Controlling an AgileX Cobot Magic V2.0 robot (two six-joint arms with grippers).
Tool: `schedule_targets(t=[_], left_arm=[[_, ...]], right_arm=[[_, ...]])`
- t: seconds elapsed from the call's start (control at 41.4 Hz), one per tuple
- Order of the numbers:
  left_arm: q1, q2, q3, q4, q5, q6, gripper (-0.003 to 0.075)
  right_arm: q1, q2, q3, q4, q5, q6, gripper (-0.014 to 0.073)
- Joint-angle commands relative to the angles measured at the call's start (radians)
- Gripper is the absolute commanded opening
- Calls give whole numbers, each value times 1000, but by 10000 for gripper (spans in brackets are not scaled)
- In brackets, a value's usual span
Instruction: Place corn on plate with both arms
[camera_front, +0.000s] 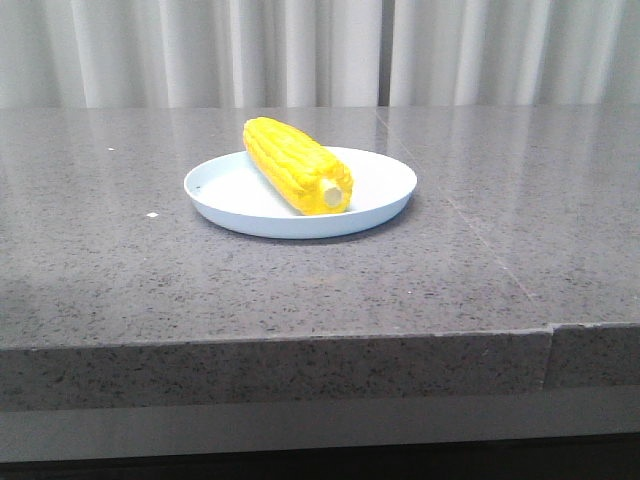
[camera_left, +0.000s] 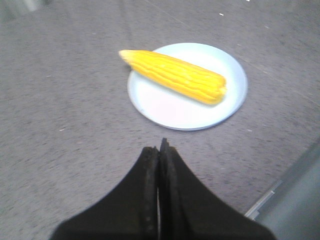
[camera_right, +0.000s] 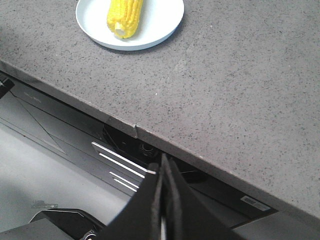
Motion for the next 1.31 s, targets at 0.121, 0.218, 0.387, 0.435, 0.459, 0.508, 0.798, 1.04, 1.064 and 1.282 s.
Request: schedule_targets(t=[0.121, 0.218, 0.387, 0.435, 0.459, 0.508, 0.798, 1.04, 1.064, 1.282], left_arm=[[230, -244, 175, -40, -195, -10, -20], [329, -378, 308, -53, -267, -10, -20], [428, -575, 548, -93, -416, -10, -20], [450, -625, 614, -116, -455, -10, -20], [462, -650, 637, -124, -480, -10, -20], [480, -688, 682, -127, -519, -10, -20], [522, -747, 851, -127, -734, -10, -20], [551, -747, 851, -127, -749, -10, -20], [551, -747, 851, -127, -749, -10, -20], [551, -745, 851, -127, -749, -10, -20]], right_arm=[[0, 8, -20, -9, -64, 1, -120], [0, 8, -20, -9, -64, 1, -120], [0, 8, -20, -9, -64, 1, -120], [0, 8, -20, -9, -64, 1, -120], [0, 8, -20, -9, -64, 1, -120], [0, 8, -20, -9, -64, 1, -120], [0, 8, -20, -9, -62, 1, -120], [0, 8, -20, -9, -62, 1, -120], [0, 8, -20, -9, -62, 1, -120], [0, 8, -20, -9, -62, 1, -120]])
